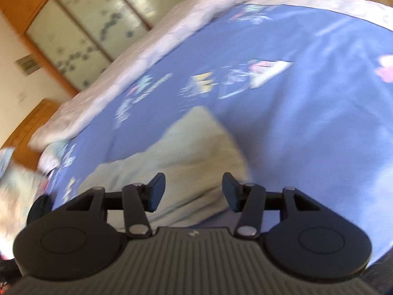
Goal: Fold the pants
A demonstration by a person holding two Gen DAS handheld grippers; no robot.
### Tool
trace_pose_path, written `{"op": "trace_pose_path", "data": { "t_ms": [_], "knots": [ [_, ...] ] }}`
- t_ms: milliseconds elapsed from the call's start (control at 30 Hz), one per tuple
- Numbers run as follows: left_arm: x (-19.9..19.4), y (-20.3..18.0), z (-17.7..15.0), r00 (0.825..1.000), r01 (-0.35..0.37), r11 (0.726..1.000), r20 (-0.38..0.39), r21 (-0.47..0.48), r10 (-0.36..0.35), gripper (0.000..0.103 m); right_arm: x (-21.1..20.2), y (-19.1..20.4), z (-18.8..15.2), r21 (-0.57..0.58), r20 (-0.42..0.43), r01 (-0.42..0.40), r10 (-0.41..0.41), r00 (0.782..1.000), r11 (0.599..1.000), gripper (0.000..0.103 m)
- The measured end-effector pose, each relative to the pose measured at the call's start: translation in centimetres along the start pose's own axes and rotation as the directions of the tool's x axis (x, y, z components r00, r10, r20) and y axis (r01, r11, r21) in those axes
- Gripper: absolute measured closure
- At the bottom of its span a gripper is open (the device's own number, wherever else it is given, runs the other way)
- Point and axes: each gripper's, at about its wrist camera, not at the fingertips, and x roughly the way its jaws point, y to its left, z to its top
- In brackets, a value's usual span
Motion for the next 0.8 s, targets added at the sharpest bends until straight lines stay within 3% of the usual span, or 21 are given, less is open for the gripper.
{"op": "trace_pose_path", "data": {
  "t_ms": [100, 233, 267, 300, 333, 400, 500, 600, 700, 800],
  "knots": [
    [-1.1, -0.6, 1.0, 0.999, 0.032, 0.999, 0.029, -0.004, -0.032, 0.041, 0.7, -1.9, 0.1, 0.043, 0.005, 0.054, -0.055, 0.999, 0.998, 0.045],
    [-2.3, -2.7, 2.8, 0.993, 0.108, 0.994, 0.049, 0.026, -0.11, 0.038, 2.5, -2.5, -0.3, 0.053, -0.041, 0.052, -0.05, 0.998, 0.997, 0.043],
    [-2.4, -3.5, 3.3, 0.99, 0.134, 0.99, 0.047, 0.038, -0.136, 0.036, 2.6, -2.1, -0.4, 0.021, -0.04, 0.048, -0.047, 0.998, 0.999, 0.049],
    [-2.4, -4.3, 3.7, 0.986, 0.162, 0.985, 0.041, 0.052, -0.164, 0.035, 2.9, -1.4, -0.5, -0.017, -0.057, 0.04, -0.041, 0.998, 0.999, 0.079],
    [-2.4, -5.2, 4.2, 0.981, 0.19, 0.98, 0.033, 0.063, -0.192, 0.033, 3.2, -0.8, -0.6, -0.04, -0.083, 0.018, -0.021, 0.996, 0.999, 0.085],
    [-2.2, -7.2, 5.1, 0.964, 0.265, 0.96, 0.005, 0.085, -0.267, 0.026, 2.6, 1.1, -1.2, -0.107, -0.055, -0.015, 0.009, 0.998, 0.994, 0.085],
    [-1.5, -10.6, 6.2, 0.933, 0.359, 0.925, -0.047, 0.122, -0.356, 0.02, 1.1, 5.0, -2.8, -0.297, 0.004, -0.032, 0.034, 0.999, 0.954, 0.086],
    [-0.5, -14.2, 6.8, 0.927, 0.375, 0.909, -0.085, 0.182, -0.365, 0.02, 0.3, 7.8, -4.7, -0.45, 0.027, -0.039, 0.057, 0.998, 0.892, 0.085],
    [0.4, -17.3, 7.0, 0.909, 0.415, 0.881, -0.141, 0.227, -0.392, 0.02, -0.1, 9.4, -6.2, -0.551, 0.029, -0.048, 0.077, 0.997, 0.833, 0.085],
    [1.4, -19.6, 6.8, 0.925, 0.378, 0.88, -0.147, 0.288, -0.349, 0.029, -0.6, 10.3, -7.0, -0.599, 0.033, -0.066, 0.107, 0.994, 0.798, 0.086]
  ]
}}
